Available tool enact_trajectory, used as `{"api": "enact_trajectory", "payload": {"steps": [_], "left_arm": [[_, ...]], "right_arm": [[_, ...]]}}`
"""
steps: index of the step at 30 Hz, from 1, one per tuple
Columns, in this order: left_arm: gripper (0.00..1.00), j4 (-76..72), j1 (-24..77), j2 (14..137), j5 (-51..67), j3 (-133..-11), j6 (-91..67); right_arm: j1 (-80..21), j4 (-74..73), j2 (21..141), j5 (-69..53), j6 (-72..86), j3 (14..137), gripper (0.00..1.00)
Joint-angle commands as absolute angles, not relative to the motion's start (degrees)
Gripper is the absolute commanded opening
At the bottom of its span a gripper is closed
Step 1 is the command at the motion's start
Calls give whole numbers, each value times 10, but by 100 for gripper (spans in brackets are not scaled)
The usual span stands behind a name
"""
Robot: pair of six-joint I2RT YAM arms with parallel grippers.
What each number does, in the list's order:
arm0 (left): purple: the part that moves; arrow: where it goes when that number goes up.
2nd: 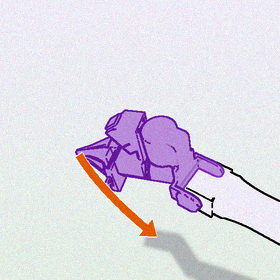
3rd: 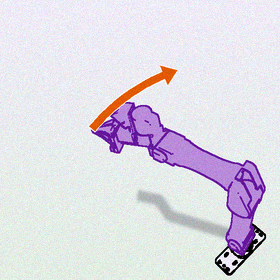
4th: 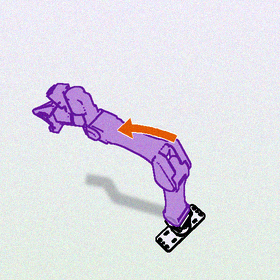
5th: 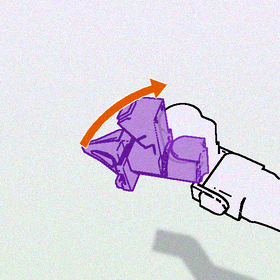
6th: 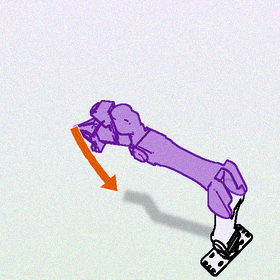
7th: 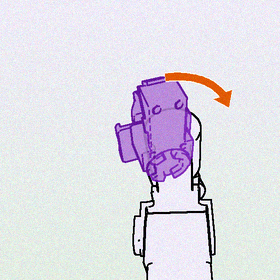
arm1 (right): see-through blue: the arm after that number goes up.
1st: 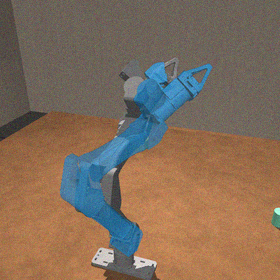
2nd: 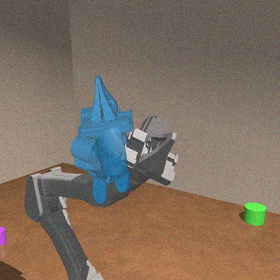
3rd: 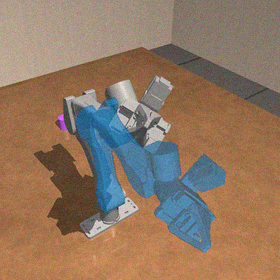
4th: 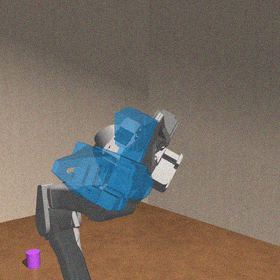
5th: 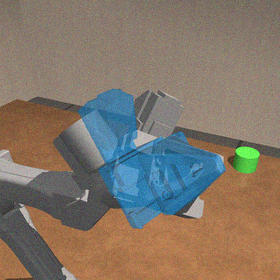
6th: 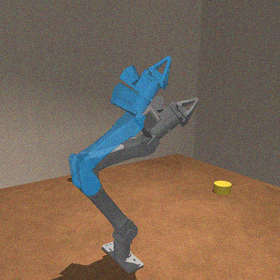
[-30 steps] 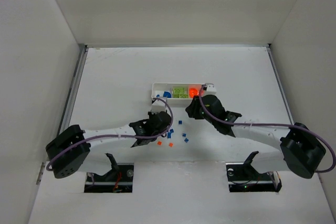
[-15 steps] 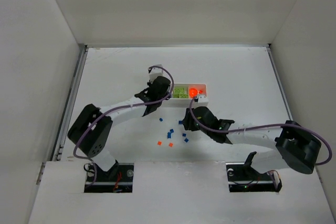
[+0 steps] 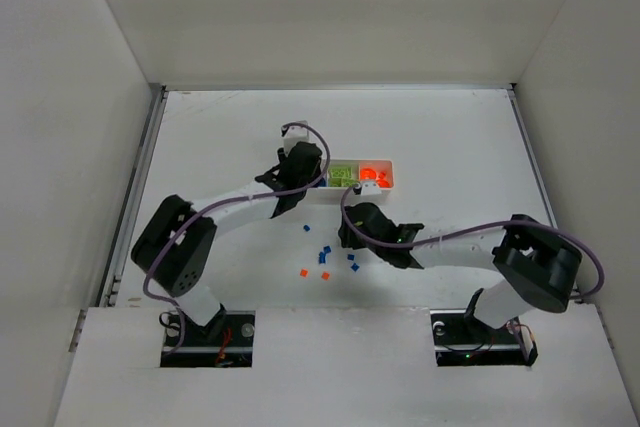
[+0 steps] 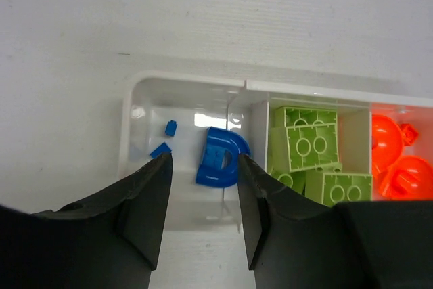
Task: Sort the legos into containers by color
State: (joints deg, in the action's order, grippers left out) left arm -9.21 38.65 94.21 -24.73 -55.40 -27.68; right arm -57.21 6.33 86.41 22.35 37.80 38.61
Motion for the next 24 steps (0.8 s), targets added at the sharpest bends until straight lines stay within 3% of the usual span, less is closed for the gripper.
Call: {"api": "enact_trajectory", "payload": {"steps": [1,11,18,24], "left_arm": [[41,-106,392,840,-258,-504,-271],[41,-48,440,658,-292,-341,-306],[42,-7,464,614,-292,-289,-344],[42,-15,472,601,-288,-262,-363]], "right_arm": [[-581,53,888,246,388,423,42],[-584,-14,948,256,404,480,33],[-587,-47,967,283,415,503,19],[-595,-45,905,276,389,515,19]]}}
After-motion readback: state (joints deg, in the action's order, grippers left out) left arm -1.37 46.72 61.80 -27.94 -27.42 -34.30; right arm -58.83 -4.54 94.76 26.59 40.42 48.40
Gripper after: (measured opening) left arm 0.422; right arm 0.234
